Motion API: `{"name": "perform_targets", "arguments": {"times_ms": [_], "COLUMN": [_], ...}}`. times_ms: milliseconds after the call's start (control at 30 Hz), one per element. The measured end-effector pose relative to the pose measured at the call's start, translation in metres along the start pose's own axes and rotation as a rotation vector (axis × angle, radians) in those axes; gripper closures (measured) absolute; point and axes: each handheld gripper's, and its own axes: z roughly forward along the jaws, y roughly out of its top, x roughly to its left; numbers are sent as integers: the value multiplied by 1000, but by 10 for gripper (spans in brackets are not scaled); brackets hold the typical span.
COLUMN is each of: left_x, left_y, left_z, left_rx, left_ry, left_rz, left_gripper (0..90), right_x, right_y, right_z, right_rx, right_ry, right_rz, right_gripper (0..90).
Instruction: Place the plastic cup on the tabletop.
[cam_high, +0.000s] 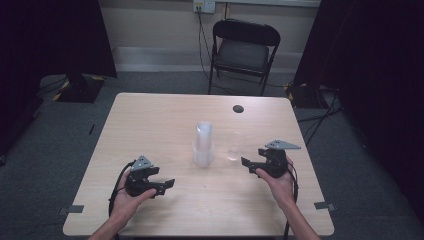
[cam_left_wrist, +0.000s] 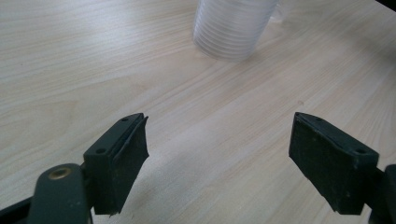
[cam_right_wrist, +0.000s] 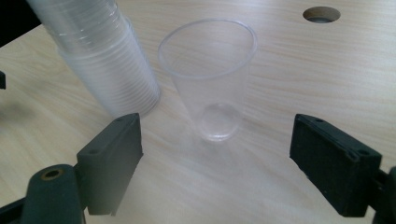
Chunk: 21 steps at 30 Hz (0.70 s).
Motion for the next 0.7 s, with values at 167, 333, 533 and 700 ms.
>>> {"name": "perform_targets", "arguments": {"times_ms": [167, 333, 533, 700], "left_x": [0, 0, 0, -1], "left_y": [0, 0, -1, -1], "left_z": [0, -1, 0, 0], "left_rx": [1, -4, 13, 12], "left_ry": [-1, 0, 6, 3], "left_rz": [-1, 2, -1, -4], "left_gripper": [191, 191, 193, 194], "right_x": [3, 12, 16, 16], "right_y": [-8, -20, -43, -54], "right_z": [-10, -21, -37, -40], "right_rx": [5, 18, 41, 47], "right_ry": [2, 9, -1, -17], "right_rz": [4, 5, 44, 53], "right_gripper": [171, 171, 173, 172]}}
